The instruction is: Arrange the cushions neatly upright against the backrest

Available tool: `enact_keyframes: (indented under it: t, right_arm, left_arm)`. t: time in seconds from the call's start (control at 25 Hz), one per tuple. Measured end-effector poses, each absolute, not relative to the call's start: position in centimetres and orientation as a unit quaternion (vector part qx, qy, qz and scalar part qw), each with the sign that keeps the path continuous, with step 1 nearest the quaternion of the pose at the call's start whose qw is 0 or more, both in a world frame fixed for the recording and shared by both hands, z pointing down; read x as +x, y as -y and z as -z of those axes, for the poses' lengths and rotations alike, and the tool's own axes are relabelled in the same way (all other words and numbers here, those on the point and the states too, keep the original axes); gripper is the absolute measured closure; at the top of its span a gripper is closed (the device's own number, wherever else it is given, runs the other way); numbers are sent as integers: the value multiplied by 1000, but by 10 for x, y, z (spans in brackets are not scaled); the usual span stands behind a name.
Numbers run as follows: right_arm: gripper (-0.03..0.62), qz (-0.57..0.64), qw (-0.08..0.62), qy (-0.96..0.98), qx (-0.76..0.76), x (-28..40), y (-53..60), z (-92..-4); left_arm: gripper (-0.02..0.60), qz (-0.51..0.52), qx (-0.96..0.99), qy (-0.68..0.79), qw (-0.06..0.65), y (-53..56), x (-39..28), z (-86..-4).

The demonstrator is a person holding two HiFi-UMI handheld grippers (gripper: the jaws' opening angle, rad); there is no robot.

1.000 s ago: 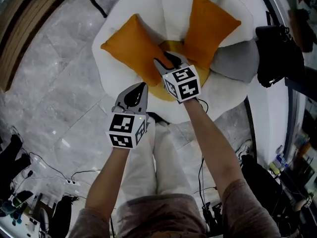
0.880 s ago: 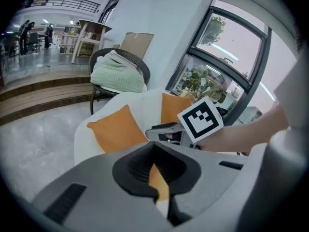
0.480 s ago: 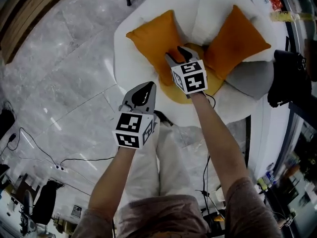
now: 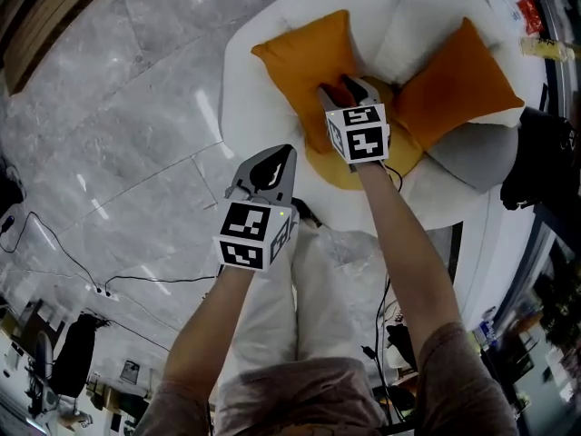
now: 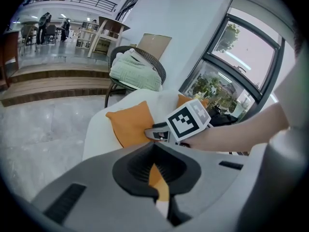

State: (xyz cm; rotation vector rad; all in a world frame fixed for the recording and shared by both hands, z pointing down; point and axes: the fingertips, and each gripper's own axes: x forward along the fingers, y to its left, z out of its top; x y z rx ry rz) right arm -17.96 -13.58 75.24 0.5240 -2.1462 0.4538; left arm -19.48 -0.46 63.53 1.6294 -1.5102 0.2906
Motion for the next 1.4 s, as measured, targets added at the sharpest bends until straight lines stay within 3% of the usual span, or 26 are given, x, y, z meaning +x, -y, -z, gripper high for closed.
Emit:
enact_keyframes:
  t: [0.28,0.36,0.4,1.4]
  right_arm:
    - [405,-199,425,856,216,-178,138,-753]
    - [537,-227,415,853,219,-176,138,-750]
    - [568,-240,409,852,221,-175,138,-749]
    - [574,-268,307,853,326,-109,162,-662]
  left_arm:
    - [577,-116,654,605,439,5,-196,-635]
    - [578,-117,657,602,438,6,-194,-634]
    - [577,-119,658,600,438,6,-193,-634]
    - [577,-162,731,524,406,24,-125,-594]
